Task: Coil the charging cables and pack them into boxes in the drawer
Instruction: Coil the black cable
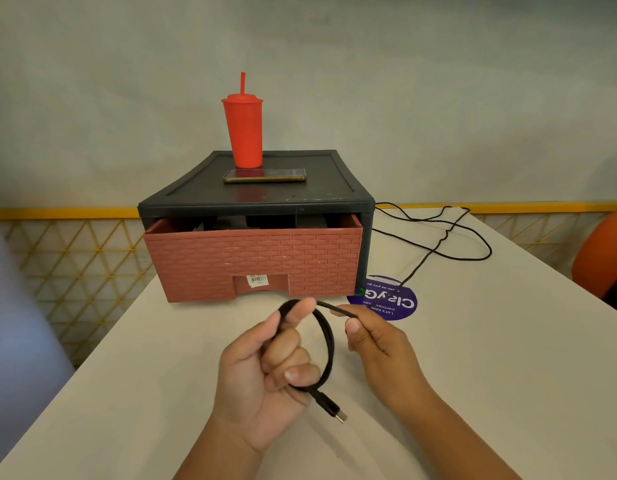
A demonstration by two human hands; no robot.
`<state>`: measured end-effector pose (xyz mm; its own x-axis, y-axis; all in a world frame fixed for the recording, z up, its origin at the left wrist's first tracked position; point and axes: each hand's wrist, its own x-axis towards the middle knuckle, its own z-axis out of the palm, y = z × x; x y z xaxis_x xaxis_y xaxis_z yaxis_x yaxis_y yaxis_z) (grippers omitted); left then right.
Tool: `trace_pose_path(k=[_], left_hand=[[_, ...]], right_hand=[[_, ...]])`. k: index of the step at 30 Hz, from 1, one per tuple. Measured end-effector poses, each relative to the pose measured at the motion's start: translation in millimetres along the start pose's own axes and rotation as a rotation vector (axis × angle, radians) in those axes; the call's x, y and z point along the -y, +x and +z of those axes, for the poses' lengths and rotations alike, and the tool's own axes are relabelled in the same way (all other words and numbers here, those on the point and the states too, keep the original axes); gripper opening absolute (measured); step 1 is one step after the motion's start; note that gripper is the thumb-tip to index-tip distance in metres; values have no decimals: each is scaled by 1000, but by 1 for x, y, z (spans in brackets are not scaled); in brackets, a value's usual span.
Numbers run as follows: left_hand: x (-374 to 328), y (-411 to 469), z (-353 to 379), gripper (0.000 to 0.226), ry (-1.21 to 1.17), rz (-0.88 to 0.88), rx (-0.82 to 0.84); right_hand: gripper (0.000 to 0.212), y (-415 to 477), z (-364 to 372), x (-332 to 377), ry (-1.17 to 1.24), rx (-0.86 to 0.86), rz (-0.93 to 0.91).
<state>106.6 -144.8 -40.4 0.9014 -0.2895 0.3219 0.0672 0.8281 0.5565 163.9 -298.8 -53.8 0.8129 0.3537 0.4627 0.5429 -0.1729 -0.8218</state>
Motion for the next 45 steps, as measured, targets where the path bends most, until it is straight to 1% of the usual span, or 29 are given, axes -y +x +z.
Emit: trace_pose_path(k=[2, 5, 8, 10, 13, 15, 16, 17, 18, 19, 20, 21, 22, 23, 24, 25, 26, 27, 29, 30, 31, 32, 34, 36, 37, 39, 40, 42, 45], left_hand=[[-3, -3, -2, 49, 23, 33, -3], [-11, -6, 0, 53, -24, 66, 70], [-21, -13, 0, 54, -41, 116, 43], [-27, -15, -2, 55, -59, 120, 26], [-30, -18, -12, 57, -81, 156, -16], [-29, -21, -23, 57, -90, 194, -64], [-28, -22, -25, 56, -99, 218, -129], [-29, -20, -21, 52, -101, 242, -172], [-31, -13, -17, 45, -116, 291, -166], [-31, -9, -16, 38, -158, 348, -224], [-30, -8, -14, 38, -159, 412, -344], [-28, -7, -13, 40, -134, 449, -398], [-29, -8, -12, 41, -189, 451, -348], [-30, -10, -17, 40, -235, 445, -266], [-29, -7, -24, 38, -270, 389, -245], [-31, -11, -25, 38, -277, 357, -238], [-36, -14, -24, 38, -254, 371, -243], [-39, -15, -22, 37, -220, 399, -288], [-43, -15, -22, 41, -199, 493, -476], [-43, -15, -18, 42, -172, 534, -485], [-43, -15, -8, 41, -151, 543, -458], [-42, -13, -5, 39, -148, 524, -455], [-38, -12, -13, 35, -196, 429, -437], [-36, -13, -7, 35, -186, 336, -290], [-35, -12, -4, 35, -147, 326, -295], [-31, -9, -1, 34, -68, 331, -449], [-27, -8, 2, 37, -37, 327, -469], [-20, -6, 14, 52, 8, 251, -431], [-14, -6, 17, 59, -10, 85, -378]], right_hand=[[21, -1, 2, -4, -36, 43, 76], [29, -6, 11, -4, -111, 148, 157], [27, -10, 18, 3, -255, 237, 111], [28, -11, 21, 7, -299, 273, 83], [29, -11, 24, 11, -271, 237, 95], [27, -9, 24, 15, -79, 144, 178], [22, -8, 23, 16, 60, 91, 228], [19, -5, 21, 16, 218, 46, 274], [17, -4, 19, 17, 368, 16, 315], [16, -4, 18, 17, 510, -2, 345], [14, -4, 17, 18, 660, -15, 367], [12, -5, 16, 20, 817, -28, 385], [14, -5, 14, 22, 946, -43, 406], [18, -5, 11, 24, 1018, -64, 435], [21, -3, 7, 25, 1038, -77, 461], [20, -2, 2, 26, 1011, -78, 469], [16, 1, -3, 24, 924, -64, 460], [15, 2, -8, 21, 732, -36, 414], [14, 3, -15, 11, 120, 34, 210], [20, 3, -17, 5, -164, 75, 111], [26, 3, -19, 2, -380, 107, 51], [32, 4, -22, 2, -527, 103, 33], [41, 7, -24, 7, -714, 50, 45], [44, 8, -25, 6, -857, 45, 59], [52, 8, -24, 3, -924, 46, 77], [71, 6, -15, 0, -1039, 39, 50], [68, 4, -11, -1, -1060, 30, 36], [57, 2, -2, 4, -930, -7, -28], [55, -3, 6, 11, -514, 47, -124]])
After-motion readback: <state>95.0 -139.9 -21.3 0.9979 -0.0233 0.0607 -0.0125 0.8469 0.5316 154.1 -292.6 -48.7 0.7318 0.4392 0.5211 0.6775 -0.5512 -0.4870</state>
